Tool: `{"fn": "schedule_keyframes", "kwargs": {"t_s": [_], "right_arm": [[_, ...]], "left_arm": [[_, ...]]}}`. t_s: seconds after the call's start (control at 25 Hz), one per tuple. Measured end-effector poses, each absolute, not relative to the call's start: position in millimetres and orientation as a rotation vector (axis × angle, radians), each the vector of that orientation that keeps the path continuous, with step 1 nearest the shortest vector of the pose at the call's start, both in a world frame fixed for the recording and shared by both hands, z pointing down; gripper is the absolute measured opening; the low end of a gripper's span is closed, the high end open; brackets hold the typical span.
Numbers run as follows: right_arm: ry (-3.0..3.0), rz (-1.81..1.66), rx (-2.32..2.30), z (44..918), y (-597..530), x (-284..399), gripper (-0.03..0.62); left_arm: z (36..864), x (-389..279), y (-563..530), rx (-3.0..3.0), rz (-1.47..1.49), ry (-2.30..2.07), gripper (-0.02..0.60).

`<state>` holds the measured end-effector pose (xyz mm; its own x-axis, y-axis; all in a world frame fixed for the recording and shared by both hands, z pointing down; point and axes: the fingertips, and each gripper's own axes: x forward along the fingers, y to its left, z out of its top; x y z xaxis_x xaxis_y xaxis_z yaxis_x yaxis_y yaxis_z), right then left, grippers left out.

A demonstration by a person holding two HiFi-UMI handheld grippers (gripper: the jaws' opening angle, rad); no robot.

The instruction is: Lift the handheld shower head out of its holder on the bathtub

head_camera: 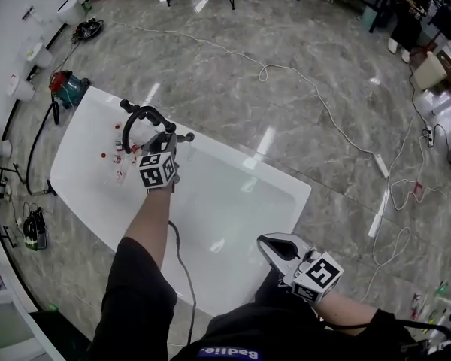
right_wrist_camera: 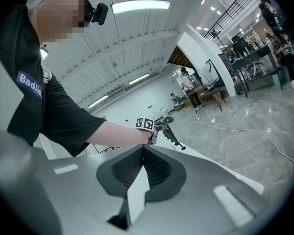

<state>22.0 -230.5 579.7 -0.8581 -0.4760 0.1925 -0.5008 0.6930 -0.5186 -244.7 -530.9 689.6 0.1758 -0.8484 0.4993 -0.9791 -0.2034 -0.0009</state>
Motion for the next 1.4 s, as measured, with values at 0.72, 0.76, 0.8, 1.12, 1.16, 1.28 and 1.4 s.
{"fn": "schedule_keyframes", "kwargs": {"t_s": [0.72, 0.76, 0.8, 1.12, 1.16, 1.28, 1.4], "right_arm": [[-2.950, 0.777, 0.663, 493.5, -123.0, -53.6, 0.000], [-2.954, 0.770, 0.652, 489.6, -116.9, -58.7, 0.000], [-2.955, 0.763, 0.641, 486.6, -110.5, -63.9, 0.000], [-2.966, 0.687, 0.591, 460.5, -66.7, -105.9, 0.000], [-2.963, 0.677, 0.593, 457.9, -62.6, -109.5, 0.000], [-2.956, 0.644, 0.613, 447.1, -51.2, -118.9, 0.000], [-2.957, 0.608, 0.637, 434.4, -37.1, -124.8, 0.000]], "left_arm": [[587.5, -250.1, -337.6, 2.292, 0.369, -1.683, 0.135], [579.6, -251.4, -325.4, 2.301, 0.359, -1.679, 0.135], [572.3, -253.1, -312.9, 2.307, 0.348, -1.677, 0.135], [536.7, -276.3, -224.5, 2.343, 0.331, -1.652, 0.135], [532.8, -278.3, -214.5, 2.352, 0.330, -1.644, 0.135], [519.2, -284.0, -185.8, 2.385, 0.321, -1.630, 0.135], [507.3, -286.2, -155.7, 2.424, 0.327, -1.624, 0.135]]}}
